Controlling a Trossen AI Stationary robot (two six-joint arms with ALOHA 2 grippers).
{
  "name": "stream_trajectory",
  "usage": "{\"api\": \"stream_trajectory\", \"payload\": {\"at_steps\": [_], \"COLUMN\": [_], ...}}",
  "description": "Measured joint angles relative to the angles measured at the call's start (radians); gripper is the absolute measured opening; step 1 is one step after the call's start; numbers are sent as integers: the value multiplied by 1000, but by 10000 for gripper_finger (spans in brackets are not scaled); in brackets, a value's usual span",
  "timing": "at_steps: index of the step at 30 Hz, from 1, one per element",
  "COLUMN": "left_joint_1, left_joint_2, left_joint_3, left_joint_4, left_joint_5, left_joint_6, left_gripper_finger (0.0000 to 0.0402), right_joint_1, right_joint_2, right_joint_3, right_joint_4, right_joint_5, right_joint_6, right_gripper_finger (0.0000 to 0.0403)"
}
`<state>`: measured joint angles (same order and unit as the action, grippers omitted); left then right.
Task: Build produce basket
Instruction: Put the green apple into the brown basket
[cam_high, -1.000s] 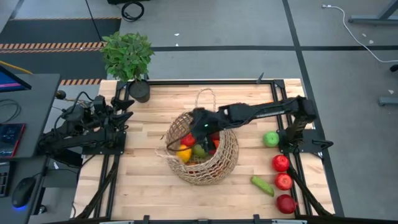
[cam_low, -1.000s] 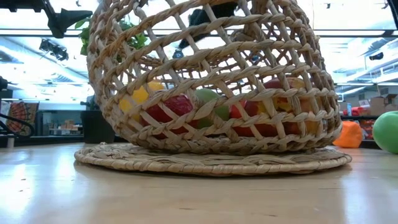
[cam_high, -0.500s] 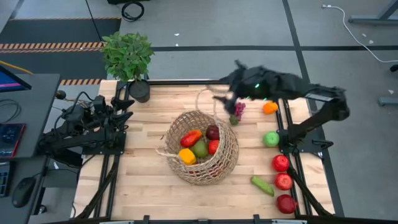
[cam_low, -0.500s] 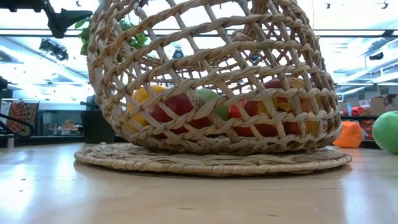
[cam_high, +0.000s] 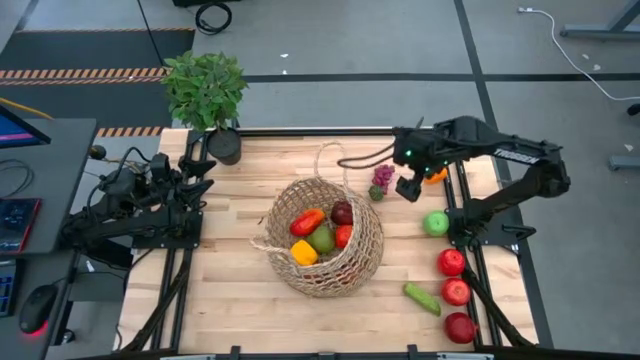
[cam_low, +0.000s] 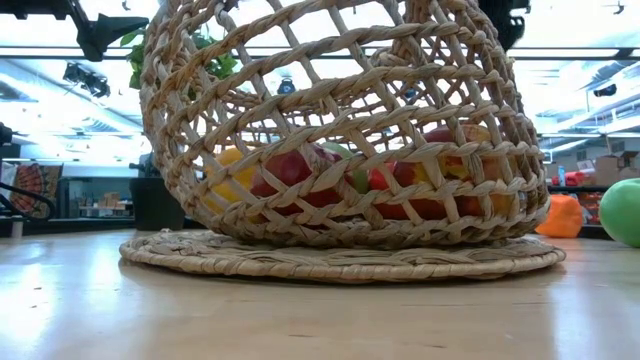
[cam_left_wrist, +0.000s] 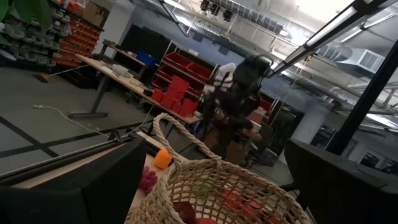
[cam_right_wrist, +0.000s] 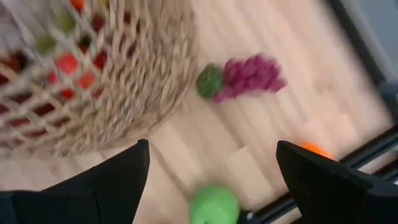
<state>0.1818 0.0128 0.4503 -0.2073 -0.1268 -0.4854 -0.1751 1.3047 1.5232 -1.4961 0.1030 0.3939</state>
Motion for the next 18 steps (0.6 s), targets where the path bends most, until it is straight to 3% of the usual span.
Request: {"api": "stream_trajectory", "payload": {"at_steps": [8,18], "left_joint_1": [0,0], "left_joint_2": [0,0], "left_joint_3": [0,0], "left_joint_4": [0,0], "left_joint_5": [0,0], "left_joint_6": [0,0], "left_gripper_finger": [390,390], "right_joint_1": [8,10], "right_joint_2": [-168,-287], "right_joint_3": [-376,-726], "right_joint_4": [229,270], "right_joint_5": [-66,-102], "right_joint_6": [61,59], "right_gripper_finger": [354,389]}}
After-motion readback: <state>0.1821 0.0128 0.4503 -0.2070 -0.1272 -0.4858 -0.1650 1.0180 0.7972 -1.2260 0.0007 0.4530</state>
